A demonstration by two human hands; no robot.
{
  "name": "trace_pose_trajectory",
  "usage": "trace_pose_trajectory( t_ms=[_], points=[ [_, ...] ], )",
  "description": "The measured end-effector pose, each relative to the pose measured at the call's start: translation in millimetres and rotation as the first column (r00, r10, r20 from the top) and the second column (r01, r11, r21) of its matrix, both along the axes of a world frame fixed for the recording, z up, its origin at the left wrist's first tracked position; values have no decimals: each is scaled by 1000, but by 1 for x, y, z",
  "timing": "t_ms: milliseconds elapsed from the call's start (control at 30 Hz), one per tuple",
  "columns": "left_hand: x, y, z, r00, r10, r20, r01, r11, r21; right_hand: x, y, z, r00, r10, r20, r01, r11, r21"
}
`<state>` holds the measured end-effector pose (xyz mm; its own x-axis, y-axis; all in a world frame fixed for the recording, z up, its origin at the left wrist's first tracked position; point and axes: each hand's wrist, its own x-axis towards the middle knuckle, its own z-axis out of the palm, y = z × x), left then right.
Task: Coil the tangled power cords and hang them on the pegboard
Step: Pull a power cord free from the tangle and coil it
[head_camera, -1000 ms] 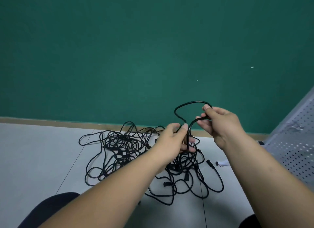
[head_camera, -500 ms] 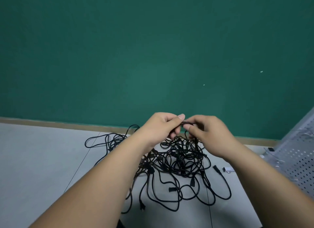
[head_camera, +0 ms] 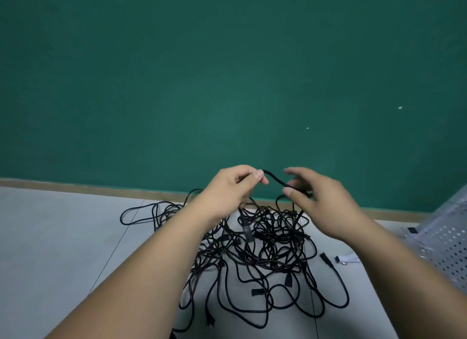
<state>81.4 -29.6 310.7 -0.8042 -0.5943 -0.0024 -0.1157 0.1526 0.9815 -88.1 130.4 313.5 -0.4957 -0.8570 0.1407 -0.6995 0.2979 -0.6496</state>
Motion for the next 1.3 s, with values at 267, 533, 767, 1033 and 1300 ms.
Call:
trace_pose_trajectory(
  t_ms=[267,533,767,1033,1300],
  points=[
    [-25,-6,1,948,289,-136,-243,928,283,15,-29,-3,793,41,608,94,978,-187],
    [-35,9,-3,964,265,23,-257,906,335,30,-36,-4,797,89,597,134,938,-319],
    [-34,20,-4,995,100,-17,-84,905,417,28,-31,8,806,71,588,204,899,-388],
    [-31,44,-3,984,-125,-127,171,862,478,4,-26,5,777,-88,623,400,833,-382],
    [-31,55,-7,982,-178,-57,187,904,384,-9,-15,19,808,81,583,161,922,-351]
  ],
)
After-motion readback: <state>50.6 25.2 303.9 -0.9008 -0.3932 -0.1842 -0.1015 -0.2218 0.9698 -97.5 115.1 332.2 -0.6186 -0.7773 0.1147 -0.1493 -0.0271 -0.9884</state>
